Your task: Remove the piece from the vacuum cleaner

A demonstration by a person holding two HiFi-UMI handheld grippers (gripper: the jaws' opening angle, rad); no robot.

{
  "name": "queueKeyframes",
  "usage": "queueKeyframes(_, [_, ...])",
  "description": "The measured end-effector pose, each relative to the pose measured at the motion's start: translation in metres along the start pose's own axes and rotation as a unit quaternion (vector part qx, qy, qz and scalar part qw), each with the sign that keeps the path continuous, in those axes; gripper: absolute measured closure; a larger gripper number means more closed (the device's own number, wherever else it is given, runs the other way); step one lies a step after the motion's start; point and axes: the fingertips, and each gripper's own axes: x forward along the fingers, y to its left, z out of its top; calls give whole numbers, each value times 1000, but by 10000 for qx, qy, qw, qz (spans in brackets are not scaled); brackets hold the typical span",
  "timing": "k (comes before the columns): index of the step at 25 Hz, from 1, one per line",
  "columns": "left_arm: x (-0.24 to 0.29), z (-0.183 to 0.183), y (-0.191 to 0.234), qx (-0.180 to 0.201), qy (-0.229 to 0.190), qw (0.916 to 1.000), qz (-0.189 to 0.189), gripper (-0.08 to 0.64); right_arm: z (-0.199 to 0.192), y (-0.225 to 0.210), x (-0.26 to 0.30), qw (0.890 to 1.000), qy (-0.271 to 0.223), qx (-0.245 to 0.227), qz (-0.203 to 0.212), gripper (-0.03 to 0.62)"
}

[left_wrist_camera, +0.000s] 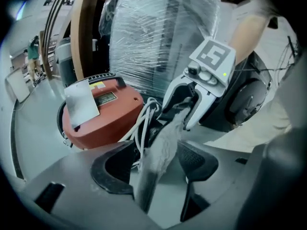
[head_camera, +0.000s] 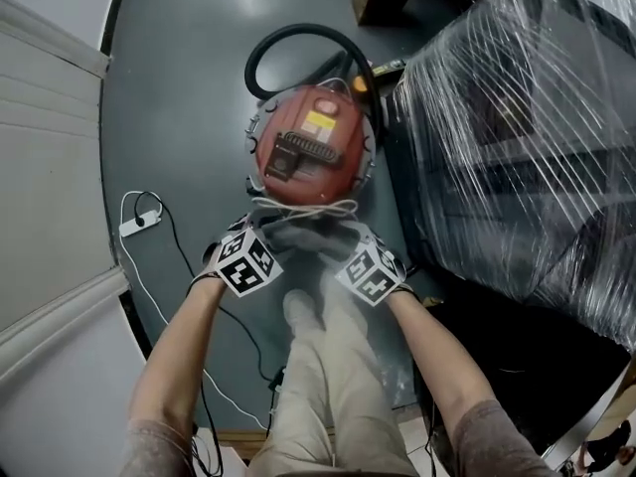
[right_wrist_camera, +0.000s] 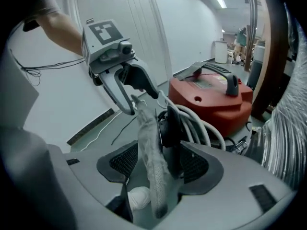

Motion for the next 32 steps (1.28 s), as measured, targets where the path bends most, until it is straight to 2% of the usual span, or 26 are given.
queueKeyframes(6, [28,-2,-3,422,272,9982,-327,338,-10,-1,19,9998,103,-125,97,350])
queueKeyframes(11, [30,-4,-3,403,232,9981,-404,368,-12,2,20,9998,109,-47,172,435])
queueKeyframes(14, [29,-6,-5,488,264,9976,-407,413,-13,4,19,9998,82,-49,179,462])
queueKeyframes(18, [37,-8,-4,576,390,9967,-409,416,-12,4,21,9998,64,-27,166,474])
queueKeyframes(26, [37,-13,-6,342,436,9971,-525,458,-12,8,21,9996,126,4,259,519])
queueKeyframes(29, [34,-17,-12,168,455,9968,-629,493,-13,12,20,9994,153,26,294,550])
queueKeyframes(32, [32,-19,-16,-8,413,9974,-599,497,-16,13,19,9993,167,188,259,554])
